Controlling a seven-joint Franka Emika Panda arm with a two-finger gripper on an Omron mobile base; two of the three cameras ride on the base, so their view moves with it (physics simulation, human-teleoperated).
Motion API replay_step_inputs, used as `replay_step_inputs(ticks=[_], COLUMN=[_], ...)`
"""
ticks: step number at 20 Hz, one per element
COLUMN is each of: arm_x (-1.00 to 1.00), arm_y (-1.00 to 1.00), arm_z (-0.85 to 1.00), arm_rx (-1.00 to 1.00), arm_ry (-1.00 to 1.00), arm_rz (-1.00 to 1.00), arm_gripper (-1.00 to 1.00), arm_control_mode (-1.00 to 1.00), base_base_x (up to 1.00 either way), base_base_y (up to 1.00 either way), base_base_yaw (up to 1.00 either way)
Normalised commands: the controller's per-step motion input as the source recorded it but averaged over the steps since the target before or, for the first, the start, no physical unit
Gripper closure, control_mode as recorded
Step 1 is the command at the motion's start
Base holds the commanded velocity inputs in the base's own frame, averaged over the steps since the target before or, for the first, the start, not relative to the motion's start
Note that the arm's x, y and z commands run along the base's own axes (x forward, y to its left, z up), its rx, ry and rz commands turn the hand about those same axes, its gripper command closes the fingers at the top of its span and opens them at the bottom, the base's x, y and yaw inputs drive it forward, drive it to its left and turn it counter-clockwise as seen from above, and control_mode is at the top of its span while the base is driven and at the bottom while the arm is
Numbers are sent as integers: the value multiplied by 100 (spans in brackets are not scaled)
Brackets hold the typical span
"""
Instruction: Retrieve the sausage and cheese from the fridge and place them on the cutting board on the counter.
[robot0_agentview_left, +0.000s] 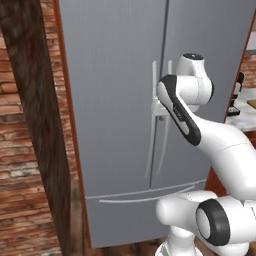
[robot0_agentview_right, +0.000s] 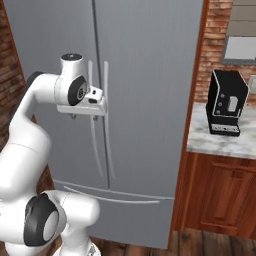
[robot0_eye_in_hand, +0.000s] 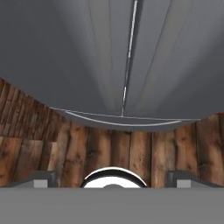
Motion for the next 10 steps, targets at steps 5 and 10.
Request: replay_step_inputs(ticks=[5, 10], arm_x=[0, 0], arm_y=[0, 0], arm_z=[0, 0], arm_rx=[0, 0], arm_ry=[0, 0], arm_rz=[0, 0], arm_gripper=[-100, -100], arm_control_mode=[100, 100], base_base_x=[-9, 0], base_base_y=[-10, 0], base_base_yaw=[0, 0])
